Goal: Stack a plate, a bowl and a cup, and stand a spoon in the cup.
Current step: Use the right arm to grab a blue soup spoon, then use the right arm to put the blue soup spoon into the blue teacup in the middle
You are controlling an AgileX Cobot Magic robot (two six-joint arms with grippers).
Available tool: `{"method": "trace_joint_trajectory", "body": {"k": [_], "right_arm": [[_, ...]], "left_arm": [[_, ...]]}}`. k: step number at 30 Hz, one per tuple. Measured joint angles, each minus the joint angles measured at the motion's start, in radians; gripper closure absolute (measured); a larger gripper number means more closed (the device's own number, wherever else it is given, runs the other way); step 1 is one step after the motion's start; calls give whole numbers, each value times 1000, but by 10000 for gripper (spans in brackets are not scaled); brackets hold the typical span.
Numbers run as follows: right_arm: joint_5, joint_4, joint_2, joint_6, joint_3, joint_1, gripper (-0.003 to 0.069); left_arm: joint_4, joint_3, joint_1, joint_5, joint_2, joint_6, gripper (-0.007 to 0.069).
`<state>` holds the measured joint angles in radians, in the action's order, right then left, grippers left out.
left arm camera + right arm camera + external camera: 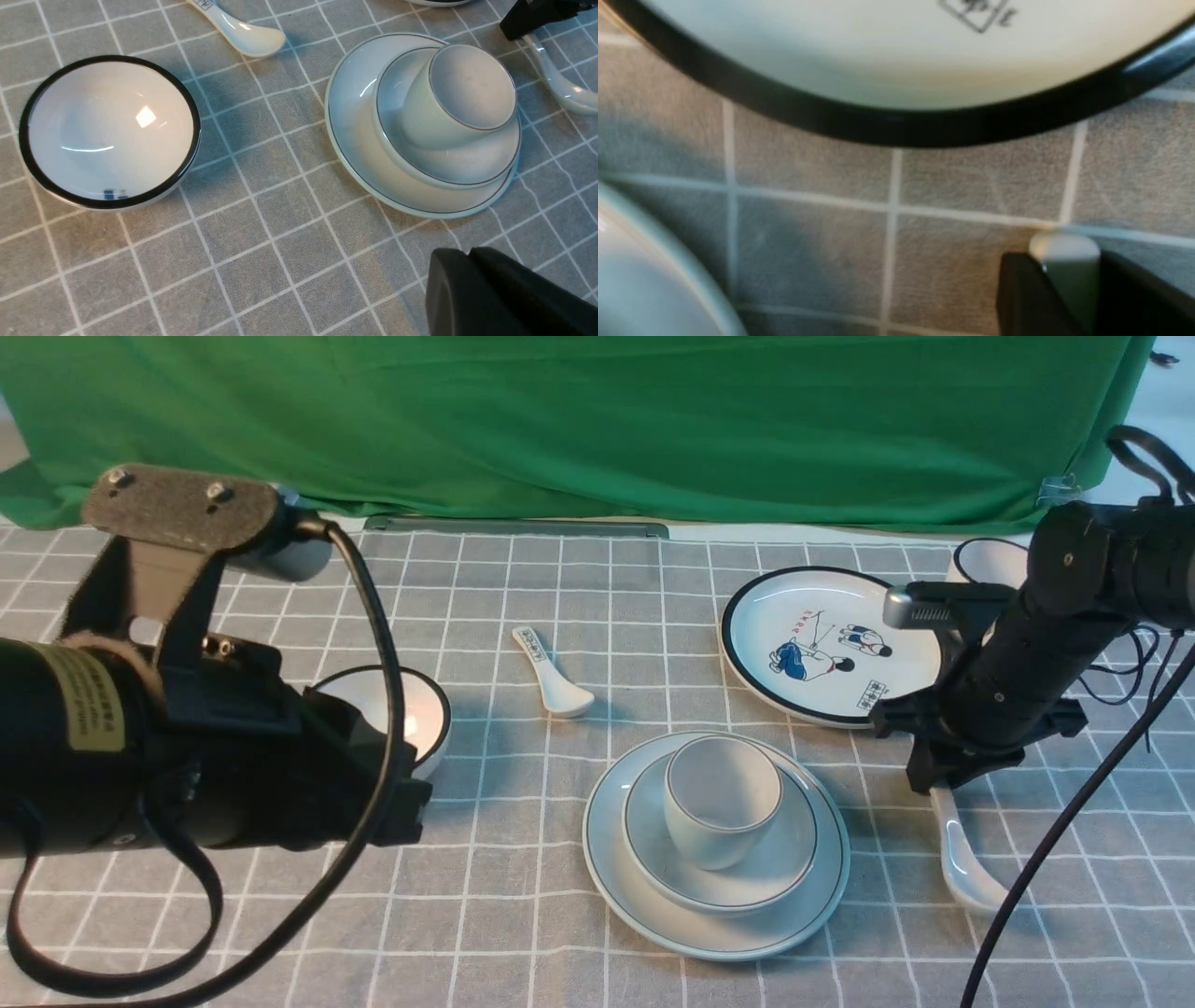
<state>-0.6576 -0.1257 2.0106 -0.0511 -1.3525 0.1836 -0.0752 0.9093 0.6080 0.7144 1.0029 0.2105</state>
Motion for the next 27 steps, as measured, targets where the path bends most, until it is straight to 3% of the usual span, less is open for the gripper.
{"method": "trace_joint_trajectory", "body": {"k": [8, 14, 15, 16, 17, 20, 24, 25, 27], "right_arm": [[-123, -7, -117, -58, 0, 13, 468], [45, -37, -329, -95, 0, 99, 468], [162, -40, -386, -97, 9, 137, 468], [180, -41, -402, -97, 15, 149, 468], [343, -43, -459, -94, 56, 192, 468], [534, -45, -505, -89, 131, 256, 468], [998, -47, -516, -70, 376, 384, 468], [1016, -47, -512, -70, 397, 393, 468], [1218, -47, -490, -75, 493, 444, 468]], "left_arm": [[-23, 0, 0, 0, 0, 4, 615], [-61, 0, 0, -1, 0, 21, 615], [-76, 0, 0, -1, 0, 29, 615], [-78, 0, 0, -1, 0, 31, 615], [-89, 0, 0, -1, 0, 34, 615], [-95, 0, 0, -1, 0, 41, 615], [-98, 0, 0, -1, 0, 50, 615], [-100, 0, 0, -1, 0, 50, 615], [-115, 0, 0, -3, 1, 55, 615]]}}
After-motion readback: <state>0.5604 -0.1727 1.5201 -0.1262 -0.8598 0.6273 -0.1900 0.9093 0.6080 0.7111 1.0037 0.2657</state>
